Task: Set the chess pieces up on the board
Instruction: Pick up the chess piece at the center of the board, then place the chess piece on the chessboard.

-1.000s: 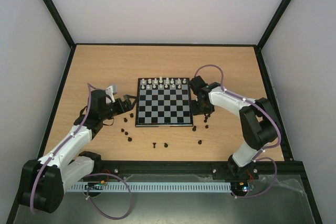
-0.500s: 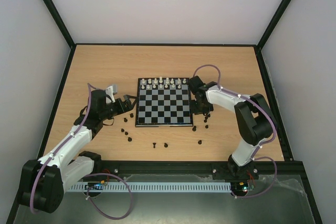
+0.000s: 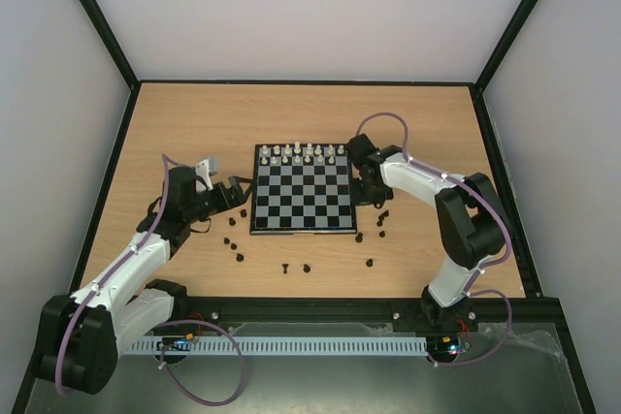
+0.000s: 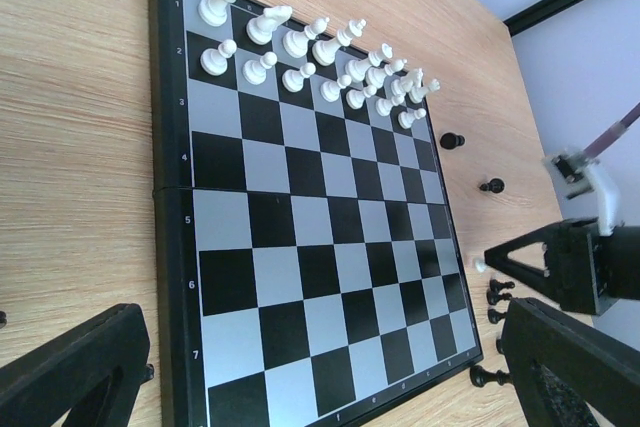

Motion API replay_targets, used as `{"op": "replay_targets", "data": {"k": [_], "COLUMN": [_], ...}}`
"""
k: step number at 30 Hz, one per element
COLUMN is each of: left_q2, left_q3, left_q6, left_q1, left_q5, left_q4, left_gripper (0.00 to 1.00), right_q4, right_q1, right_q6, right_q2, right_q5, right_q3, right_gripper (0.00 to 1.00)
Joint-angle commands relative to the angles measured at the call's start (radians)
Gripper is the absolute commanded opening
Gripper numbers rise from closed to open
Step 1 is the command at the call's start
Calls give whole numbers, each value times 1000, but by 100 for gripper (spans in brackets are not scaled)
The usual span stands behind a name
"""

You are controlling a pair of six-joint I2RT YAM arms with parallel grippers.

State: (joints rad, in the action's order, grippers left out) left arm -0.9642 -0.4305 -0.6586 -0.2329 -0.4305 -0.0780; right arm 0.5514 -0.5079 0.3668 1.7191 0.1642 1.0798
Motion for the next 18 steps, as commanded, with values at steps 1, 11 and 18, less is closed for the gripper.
{"op": "replay_targets", "data": {"k": [1, 11, 18], "left_q2": [5, 7, 7], "left_q3": [12, 13, 15], "left_q6": [-3, 0, 0], "left_q1": [-5, -6, -5], "left_q5": [-13, -4, 0], "left_q4": [-26, -20, -17], "left_gripper": [100, 100, 99], "right_q4": [82, 149, 144], "right_q1": [5, 14, 24], "right_q6": [-9, -35, -38], "right_q2": [17, 208, 324], "right_q5": [20, -26, -31], "right_q3": [113, 458, 571], "right_gripper": [2, 2, 1]}}
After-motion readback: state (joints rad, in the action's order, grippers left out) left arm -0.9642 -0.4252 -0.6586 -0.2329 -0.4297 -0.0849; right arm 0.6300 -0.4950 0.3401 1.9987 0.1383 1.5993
